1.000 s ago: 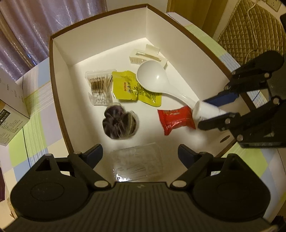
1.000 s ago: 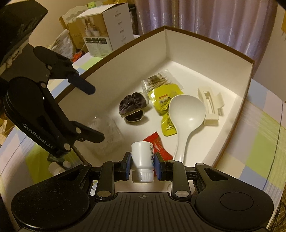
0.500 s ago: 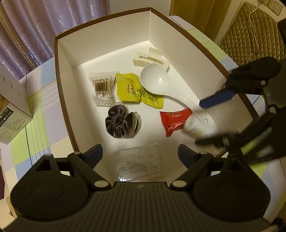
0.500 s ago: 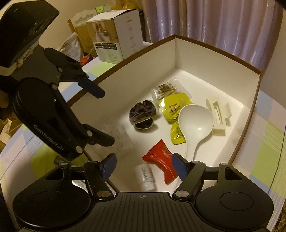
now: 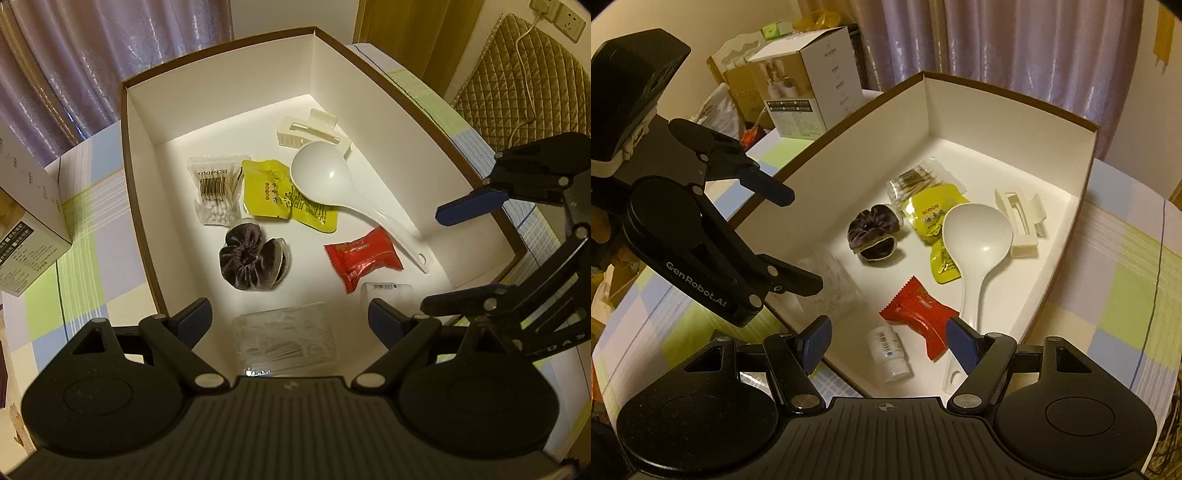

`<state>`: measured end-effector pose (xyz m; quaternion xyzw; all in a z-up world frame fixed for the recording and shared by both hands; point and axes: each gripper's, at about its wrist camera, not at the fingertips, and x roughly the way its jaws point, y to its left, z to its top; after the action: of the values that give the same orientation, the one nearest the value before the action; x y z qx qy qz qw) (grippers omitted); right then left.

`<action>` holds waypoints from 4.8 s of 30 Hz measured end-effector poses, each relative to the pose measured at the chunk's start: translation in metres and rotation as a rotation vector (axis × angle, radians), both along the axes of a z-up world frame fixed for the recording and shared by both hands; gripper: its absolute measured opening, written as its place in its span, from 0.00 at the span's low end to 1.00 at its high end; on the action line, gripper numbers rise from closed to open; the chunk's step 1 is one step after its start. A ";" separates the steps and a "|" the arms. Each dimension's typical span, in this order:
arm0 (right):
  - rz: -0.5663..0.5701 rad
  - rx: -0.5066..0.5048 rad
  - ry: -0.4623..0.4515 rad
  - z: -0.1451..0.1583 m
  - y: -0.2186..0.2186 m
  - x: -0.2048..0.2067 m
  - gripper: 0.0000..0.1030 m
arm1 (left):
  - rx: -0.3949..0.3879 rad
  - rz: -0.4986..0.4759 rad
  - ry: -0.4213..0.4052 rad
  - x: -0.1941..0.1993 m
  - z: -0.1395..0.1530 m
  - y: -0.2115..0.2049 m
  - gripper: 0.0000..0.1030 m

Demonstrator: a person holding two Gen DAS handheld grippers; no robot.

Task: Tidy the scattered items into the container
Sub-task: 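Withdraw both tools from the shoebox toward the two tubes on the table, then grasp the white toothpaste tube with the right tool while the left tool grasps the green tube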

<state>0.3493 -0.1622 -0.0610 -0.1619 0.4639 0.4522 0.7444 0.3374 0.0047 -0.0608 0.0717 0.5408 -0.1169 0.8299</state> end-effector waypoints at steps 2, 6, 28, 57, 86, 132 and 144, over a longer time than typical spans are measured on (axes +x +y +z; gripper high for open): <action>-0.009 0.005 0.000 0.001 -0.001 -0.001 0.72 | 0.001 -0.001 -0.004 -0.001 0.001 -0.001 0.87; -0.035 0.015 0.004 0.004 -0.005 -0.004 0.72 | 0.001 0.000 -0.014 -0.003 0.005 -0.004 0.87; -0.123 0.073 -0.044 0.035 -0.025 -0.042 1.00 | 0.061 0.032 -0.107 -0.036 0.040 -0.007 0.95; -0.224 0.140 -0.117 0.068 -0.034 -0.108 1.00 | 0.086 0.032 -0.217 -0.105 0.079 -0.001 0.98; -0.082 0.107 -0.077 0.024 -0.027 -0.138 1.00 | 0.086 0.002 -0.195 -0.150 0.050 0.032 0.98; 0.496 -0.015 -0.160 -0.101 0.031 -0.162 0.39 | 0.049 0.189 -0.043 -0.230 -0.065 0.104 0.94; 0.088 -0.102 -0.069 -0.096 -0.043 -0.177 0.39 | 0.017 0.089 -0.077 -0.224 -0.071 0.086 0.89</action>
<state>0.1725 -0.2055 -0.1566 -0.2353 0.4530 0.4542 0.7301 0.1131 0.0905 -0.1314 0.0591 0.5122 -0.0724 0.8538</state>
